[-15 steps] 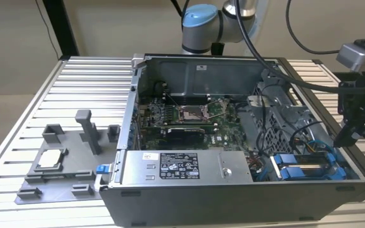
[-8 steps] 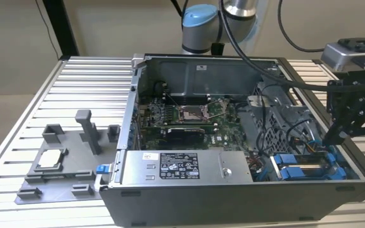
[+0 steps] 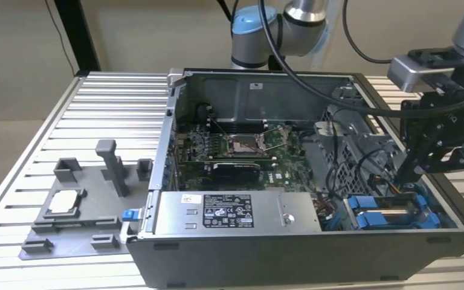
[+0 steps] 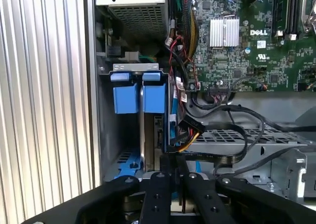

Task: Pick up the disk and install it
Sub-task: 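Insert the second disk wire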

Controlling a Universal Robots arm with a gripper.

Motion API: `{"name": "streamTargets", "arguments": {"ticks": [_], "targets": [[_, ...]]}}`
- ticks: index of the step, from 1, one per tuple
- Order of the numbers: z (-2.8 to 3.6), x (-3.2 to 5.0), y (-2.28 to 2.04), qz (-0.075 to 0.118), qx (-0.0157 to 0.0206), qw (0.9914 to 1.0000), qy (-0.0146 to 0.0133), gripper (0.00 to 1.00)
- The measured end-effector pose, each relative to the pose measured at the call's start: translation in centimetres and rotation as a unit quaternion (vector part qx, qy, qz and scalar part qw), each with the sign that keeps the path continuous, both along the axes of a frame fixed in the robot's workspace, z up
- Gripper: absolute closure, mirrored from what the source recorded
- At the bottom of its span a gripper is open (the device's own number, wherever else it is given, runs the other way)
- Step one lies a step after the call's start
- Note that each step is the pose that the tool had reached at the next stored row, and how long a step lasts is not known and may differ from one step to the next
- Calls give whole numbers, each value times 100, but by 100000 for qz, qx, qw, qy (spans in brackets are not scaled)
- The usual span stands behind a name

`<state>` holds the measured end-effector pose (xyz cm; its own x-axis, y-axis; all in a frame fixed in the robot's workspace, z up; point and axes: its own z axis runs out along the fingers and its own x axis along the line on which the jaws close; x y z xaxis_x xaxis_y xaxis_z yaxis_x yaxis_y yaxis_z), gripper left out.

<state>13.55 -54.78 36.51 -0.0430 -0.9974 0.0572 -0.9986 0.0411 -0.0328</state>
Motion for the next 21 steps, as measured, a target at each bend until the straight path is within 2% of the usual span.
{"name": "streamTargets", "arguments": {"ticks": [2, 3, 6, 11, 21], "targets": [[0, -3, -7, 3, 904, 99994, -691, 100], [-1, -8, -11, 0, 1126, 99989, -925, 100], [-1, -28, -32, 3, 1309, 99984, -1259, 100], [-15, -76, -70, -31, 1323, 99983, -1305, 100], [-89, -109, -93, -622, 1284, 99981, -1315, 100]]}}
